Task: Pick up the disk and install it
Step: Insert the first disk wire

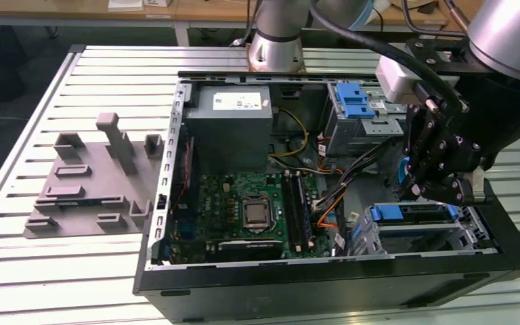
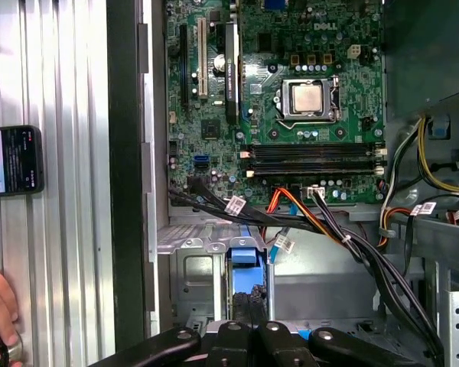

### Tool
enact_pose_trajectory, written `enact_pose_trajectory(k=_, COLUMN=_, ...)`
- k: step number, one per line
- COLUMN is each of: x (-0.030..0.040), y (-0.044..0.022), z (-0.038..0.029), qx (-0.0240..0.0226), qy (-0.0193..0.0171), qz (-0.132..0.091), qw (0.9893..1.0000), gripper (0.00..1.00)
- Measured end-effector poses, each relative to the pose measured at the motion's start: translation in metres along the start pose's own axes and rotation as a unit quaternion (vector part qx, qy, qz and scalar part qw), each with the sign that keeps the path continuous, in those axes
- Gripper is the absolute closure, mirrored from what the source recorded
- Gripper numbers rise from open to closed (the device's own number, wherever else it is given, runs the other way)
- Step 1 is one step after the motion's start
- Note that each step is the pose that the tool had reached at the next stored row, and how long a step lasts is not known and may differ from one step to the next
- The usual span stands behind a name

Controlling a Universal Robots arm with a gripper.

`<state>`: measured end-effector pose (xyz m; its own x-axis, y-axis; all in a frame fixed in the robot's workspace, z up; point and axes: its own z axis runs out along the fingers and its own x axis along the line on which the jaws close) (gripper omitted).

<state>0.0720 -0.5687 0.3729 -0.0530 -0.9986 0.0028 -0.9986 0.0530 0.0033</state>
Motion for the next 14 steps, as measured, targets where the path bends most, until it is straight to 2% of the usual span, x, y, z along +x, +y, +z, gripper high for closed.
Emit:
enact_pose_trajectory(k=7, x=0.0000, y=-0.0007, z=0.0002, qx=0.0000, qy=-0.0001, qz=0.000, qw=1.0000, gripper=0.89)
enact_pose_trajectory(k=11, x=-0.0005, y=-0.0094, z=0.0001, qx=0.0000, qy=0.0000, qz=0.000, qw=1.0000, gripper=0.89)
enact_pose_trajectory(k=14, x=-0.0010, y=-0.0194, z=0.0001, qx=0.0000, qy=0.0000, qz=0.000, qw=1.0000, gripper=0.89)
